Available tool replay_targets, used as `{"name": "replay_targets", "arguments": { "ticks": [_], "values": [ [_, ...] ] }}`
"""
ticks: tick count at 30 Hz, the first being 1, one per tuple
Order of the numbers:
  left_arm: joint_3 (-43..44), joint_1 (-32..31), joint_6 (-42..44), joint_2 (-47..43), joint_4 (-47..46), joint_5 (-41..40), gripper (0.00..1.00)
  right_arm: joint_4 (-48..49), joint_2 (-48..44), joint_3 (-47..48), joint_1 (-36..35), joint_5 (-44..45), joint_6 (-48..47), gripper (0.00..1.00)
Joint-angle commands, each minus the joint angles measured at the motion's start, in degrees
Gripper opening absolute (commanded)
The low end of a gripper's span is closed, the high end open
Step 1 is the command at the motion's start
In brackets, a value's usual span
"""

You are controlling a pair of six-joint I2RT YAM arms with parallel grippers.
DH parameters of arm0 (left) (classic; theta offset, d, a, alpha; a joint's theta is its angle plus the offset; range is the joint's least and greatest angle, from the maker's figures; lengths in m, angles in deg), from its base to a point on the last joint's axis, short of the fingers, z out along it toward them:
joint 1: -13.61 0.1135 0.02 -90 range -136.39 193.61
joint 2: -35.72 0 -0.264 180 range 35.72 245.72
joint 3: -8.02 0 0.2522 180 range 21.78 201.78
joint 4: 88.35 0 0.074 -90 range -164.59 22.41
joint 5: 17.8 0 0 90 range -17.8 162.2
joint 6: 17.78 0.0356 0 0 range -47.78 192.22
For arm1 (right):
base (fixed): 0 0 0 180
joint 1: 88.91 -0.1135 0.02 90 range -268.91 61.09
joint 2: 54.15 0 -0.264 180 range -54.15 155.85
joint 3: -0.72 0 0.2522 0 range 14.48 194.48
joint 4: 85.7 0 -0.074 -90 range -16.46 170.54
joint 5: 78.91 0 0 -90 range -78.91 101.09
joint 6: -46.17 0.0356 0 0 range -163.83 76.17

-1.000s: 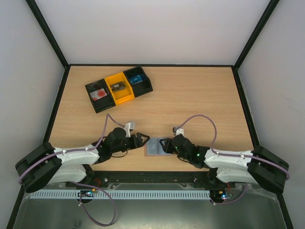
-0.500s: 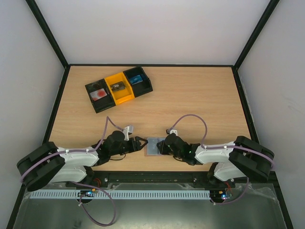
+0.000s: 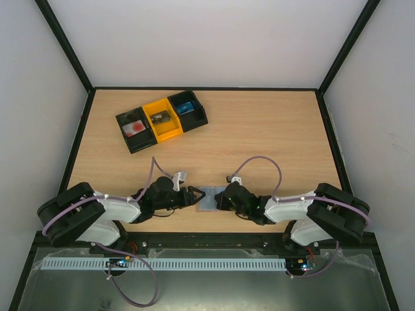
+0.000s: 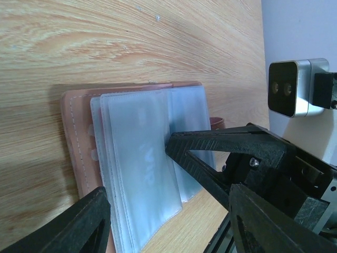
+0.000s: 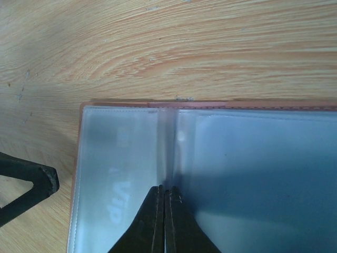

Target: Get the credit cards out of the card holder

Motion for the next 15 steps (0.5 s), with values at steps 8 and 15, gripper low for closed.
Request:
{"name": "replay_targets", "arguments": {
  "ticks": [8,15],
  "values": [
    [1.6,0.0,-0.6,3.1,-5.0,1.3,0.64,0.0,1.2,-1.6,0.0,-0.1,0.5,0.02],
    [2.4,-0.5,-1.4,6.8,-7.7,2.3,0.64,0.5,1.2,-1.8,-0.1,-0.3,0.5,0.02]
  ]
}}
